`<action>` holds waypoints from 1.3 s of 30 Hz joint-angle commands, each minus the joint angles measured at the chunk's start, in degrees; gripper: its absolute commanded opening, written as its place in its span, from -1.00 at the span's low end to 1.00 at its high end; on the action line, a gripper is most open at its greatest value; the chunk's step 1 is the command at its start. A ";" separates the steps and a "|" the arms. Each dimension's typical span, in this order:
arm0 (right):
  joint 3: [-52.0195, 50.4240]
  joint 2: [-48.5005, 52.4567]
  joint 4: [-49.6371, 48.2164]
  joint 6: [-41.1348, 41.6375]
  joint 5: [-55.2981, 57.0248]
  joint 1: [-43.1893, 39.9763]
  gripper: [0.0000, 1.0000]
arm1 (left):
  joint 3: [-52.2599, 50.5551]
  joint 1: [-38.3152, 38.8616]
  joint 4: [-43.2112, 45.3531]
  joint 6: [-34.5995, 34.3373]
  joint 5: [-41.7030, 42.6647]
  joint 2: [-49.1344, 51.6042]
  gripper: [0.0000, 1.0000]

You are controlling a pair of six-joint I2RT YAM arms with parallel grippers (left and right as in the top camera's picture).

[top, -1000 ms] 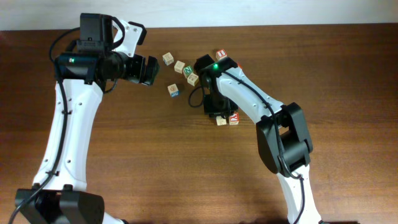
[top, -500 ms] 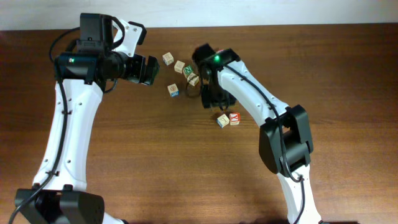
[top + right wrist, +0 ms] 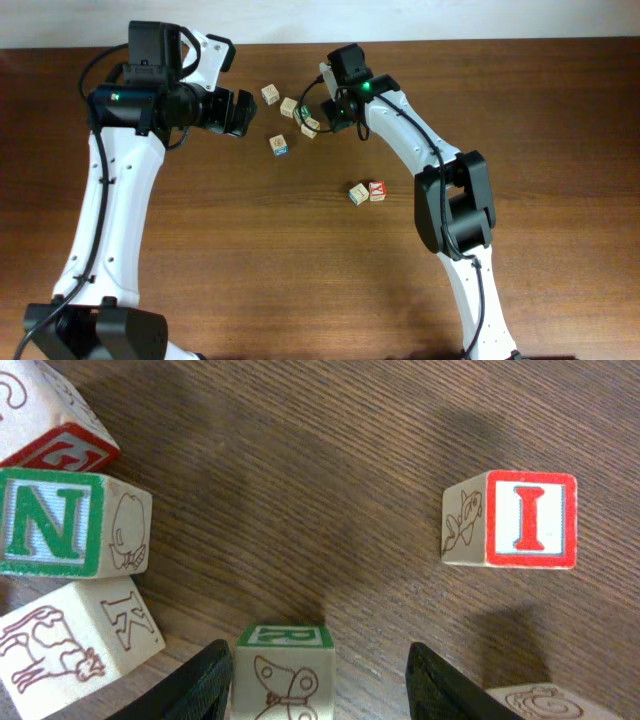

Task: Rotate 3 blocks

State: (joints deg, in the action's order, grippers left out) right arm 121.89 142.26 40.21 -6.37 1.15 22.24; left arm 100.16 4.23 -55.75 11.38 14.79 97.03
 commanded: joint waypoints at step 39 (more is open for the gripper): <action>-6.01 -7.30 35.80 20.83 -7.91 8.90 -0.47 | 1.20 0.13 0.11 0.72 0.48 0.26 0.98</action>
State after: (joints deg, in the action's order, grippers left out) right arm 119.50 135.37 77.65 12.03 -11.16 31.53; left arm 100.16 4.23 -55.75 11.38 14.79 97.03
